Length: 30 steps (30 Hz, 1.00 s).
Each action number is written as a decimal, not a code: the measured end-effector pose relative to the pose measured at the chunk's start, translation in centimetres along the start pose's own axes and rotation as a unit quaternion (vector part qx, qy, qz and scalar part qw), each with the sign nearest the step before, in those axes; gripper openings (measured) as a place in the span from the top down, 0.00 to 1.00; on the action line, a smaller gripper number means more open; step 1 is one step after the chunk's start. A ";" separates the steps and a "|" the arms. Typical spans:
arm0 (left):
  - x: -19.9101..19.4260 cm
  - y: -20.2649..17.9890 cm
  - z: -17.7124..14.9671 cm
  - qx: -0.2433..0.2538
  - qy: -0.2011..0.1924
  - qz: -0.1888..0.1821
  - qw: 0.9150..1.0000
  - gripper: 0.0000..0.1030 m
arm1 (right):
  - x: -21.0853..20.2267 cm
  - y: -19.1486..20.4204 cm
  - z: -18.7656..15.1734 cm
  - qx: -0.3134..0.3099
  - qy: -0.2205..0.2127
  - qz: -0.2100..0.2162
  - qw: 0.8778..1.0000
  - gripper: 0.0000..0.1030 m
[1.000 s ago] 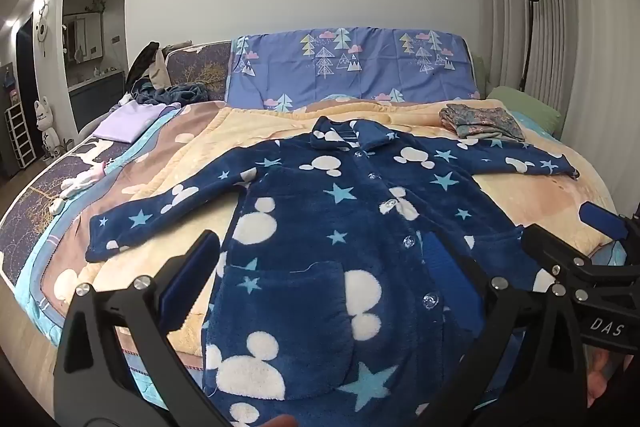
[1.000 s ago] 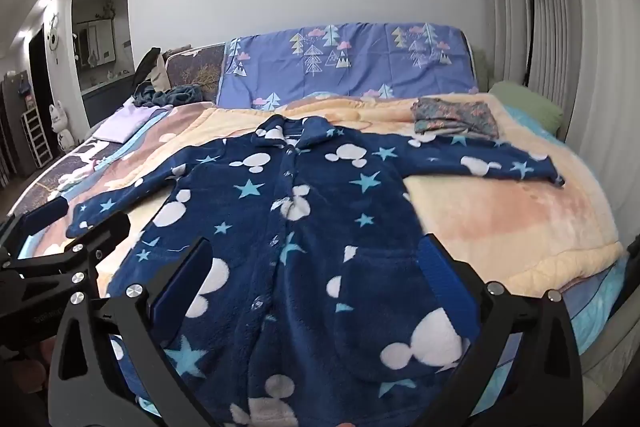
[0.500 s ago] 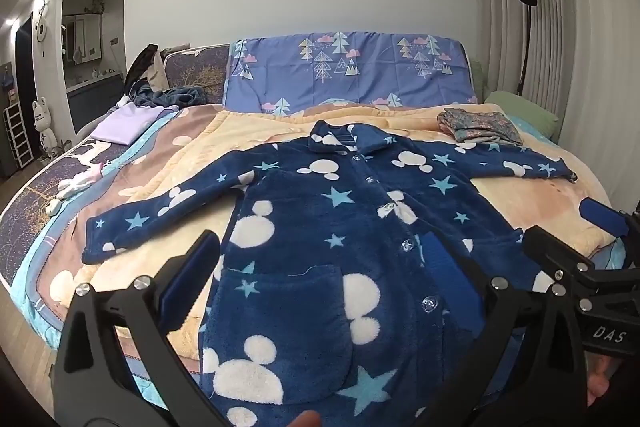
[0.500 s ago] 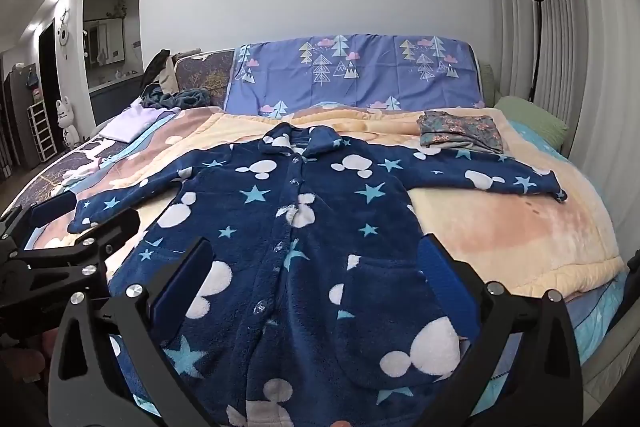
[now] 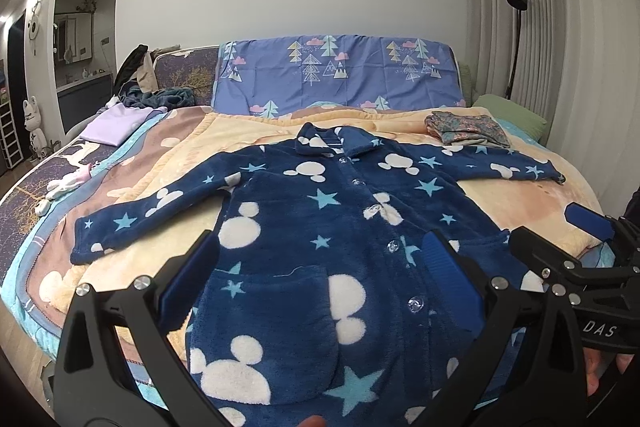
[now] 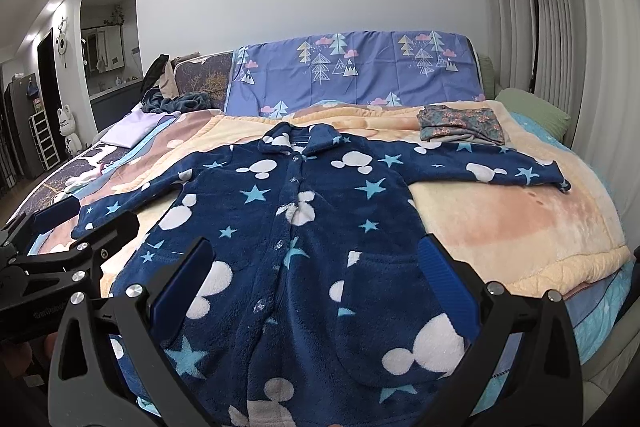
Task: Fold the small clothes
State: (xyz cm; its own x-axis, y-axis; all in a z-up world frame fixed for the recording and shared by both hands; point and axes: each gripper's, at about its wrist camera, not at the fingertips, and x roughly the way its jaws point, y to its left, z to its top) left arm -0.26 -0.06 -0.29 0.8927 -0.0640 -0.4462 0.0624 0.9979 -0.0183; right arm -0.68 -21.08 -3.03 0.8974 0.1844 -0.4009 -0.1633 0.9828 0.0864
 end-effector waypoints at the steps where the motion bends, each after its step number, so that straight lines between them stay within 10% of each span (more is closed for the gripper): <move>1: 0.0 0.0 0.0 -0.001 0.000 -0.003 1.000 0.02 | 0.0 0.0 0.0 0.002 -0.001 0.001 1.000 0.01; 30: 1.2 0.1 -0.8 0.005 0.015 0.013 1.000 0.02 | -0.1 -1.0 -0.6 0.026 -0.009 0.015 1.000 0.01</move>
State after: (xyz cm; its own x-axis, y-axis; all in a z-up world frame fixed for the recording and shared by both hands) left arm 0.49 0.00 -1.54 0.8806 -0.0376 -0.4724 0.0444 0.9990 0.0034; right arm -0.82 -22.05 -3.64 0.8994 0.2126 -0.3819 -0.1689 0.9749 0.1450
